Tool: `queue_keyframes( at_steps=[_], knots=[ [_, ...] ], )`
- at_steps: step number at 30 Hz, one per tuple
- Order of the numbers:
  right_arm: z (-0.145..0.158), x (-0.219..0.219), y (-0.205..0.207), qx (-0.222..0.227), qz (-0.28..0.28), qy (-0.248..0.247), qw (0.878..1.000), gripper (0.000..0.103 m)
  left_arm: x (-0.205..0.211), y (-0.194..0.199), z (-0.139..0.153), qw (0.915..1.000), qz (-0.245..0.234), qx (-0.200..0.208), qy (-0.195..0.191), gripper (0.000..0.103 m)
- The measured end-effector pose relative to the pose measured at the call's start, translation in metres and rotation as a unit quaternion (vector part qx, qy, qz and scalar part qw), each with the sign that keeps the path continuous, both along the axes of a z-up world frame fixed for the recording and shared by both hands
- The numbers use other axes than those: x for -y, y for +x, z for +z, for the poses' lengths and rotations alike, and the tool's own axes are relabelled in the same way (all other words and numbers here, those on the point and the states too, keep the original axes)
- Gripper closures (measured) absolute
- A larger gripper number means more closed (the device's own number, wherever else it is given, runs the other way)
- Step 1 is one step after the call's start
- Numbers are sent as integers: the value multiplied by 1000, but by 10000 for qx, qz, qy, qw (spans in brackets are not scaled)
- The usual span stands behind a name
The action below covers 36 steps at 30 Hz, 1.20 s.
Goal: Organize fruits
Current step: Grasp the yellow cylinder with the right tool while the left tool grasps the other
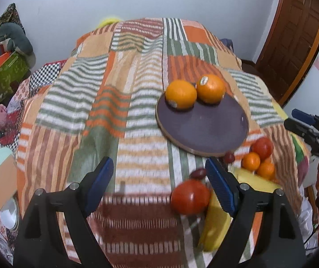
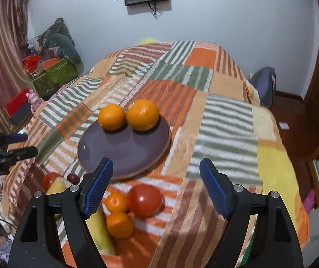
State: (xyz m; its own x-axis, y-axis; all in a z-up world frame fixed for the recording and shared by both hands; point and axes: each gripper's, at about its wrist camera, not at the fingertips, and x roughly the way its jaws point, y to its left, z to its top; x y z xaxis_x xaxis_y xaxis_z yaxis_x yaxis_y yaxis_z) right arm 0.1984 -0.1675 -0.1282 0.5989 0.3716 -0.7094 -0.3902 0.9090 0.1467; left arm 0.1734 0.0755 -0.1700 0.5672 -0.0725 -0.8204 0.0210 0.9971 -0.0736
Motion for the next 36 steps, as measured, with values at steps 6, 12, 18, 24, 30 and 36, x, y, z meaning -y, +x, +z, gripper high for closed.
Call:
queue_keyframes(
  at_steps=[6, 12, 18, 24, 30, 36],
  knots=[
    [-12, 8, -18, -176, -105, 29, 9998, 25, 1, -18, -18, 9994, 14, -308, -154, 18],
    [-21, 2, -38, -242, 178, -68, 9995, 36, 17, -34, -21, 9988, -194, -338, -286, 18],
    [-27, -5, -51, -459, 406, 44, 9981, 50, 36, -46, -24, 9975, -405, -352, -468, 18],
    [-35, -20, -67, -652, 707, 56, 9953, 55, 56, -51, -35, 9952, -694, -518, -461, 35],
    [-42, -28, -76, -821, 909, 40, 9925, 56, 62, -49, -52, 9919, -776, -780, -642, 56],
    [-50, -44, -74, -886, 1090, -63, 9901, 56, 60, -43, -57, 9924, -631, -805, -680, 63]
  ],
)
